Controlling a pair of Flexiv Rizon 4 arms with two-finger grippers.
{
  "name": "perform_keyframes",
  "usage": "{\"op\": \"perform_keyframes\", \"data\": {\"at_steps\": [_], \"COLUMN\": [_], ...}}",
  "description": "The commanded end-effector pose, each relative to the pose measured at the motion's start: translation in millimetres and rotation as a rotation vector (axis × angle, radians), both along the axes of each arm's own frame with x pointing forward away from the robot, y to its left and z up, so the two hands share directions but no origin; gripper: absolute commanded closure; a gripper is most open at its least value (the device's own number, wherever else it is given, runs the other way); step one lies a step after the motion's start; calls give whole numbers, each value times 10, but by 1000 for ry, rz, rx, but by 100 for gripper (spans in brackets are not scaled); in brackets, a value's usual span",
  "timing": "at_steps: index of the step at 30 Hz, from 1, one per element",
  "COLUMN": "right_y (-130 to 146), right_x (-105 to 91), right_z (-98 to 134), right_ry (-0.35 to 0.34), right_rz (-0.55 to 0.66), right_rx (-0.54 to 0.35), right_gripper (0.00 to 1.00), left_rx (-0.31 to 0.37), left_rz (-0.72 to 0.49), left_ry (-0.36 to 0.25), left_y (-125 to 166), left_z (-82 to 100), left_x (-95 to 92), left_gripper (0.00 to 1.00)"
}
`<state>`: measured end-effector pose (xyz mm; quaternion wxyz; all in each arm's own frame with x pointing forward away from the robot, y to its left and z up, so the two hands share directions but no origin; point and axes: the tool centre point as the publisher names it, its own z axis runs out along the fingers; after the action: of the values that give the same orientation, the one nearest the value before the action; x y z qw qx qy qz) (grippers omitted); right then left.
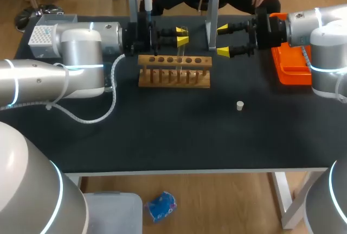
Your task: Invert the test tube, pick up the pipette, mount the tip to pipette, aspirate from beaker and dispense into the tube, eject the tip, return the pipette, and cap with the stopper.
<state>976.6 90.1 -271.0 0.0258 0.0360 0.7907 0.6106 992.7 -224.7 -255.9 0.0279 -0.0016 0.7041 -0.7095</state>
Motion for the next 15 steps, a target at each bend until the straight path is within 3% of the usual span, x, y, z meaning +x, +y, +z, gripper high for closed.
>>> {"op": "perform_keyframes", "data": {"at_steps": [1, 15], "right_y": [-3, -3], "right_x": [-2, -2], "right_z": [0, 0], "right_ry": [0, 0], "right_rz": [0, 0], "right_rx": [-1, -1], "right_gripper": [0, 0], "left_rx": [3, 4], "left_rz": [-9, -9], "left_ry": [8, 16], "left_y": [-8, -8], "left_z": [-14, -14], "left_x": [14, 22], "left_gripper": [100, 100]}}
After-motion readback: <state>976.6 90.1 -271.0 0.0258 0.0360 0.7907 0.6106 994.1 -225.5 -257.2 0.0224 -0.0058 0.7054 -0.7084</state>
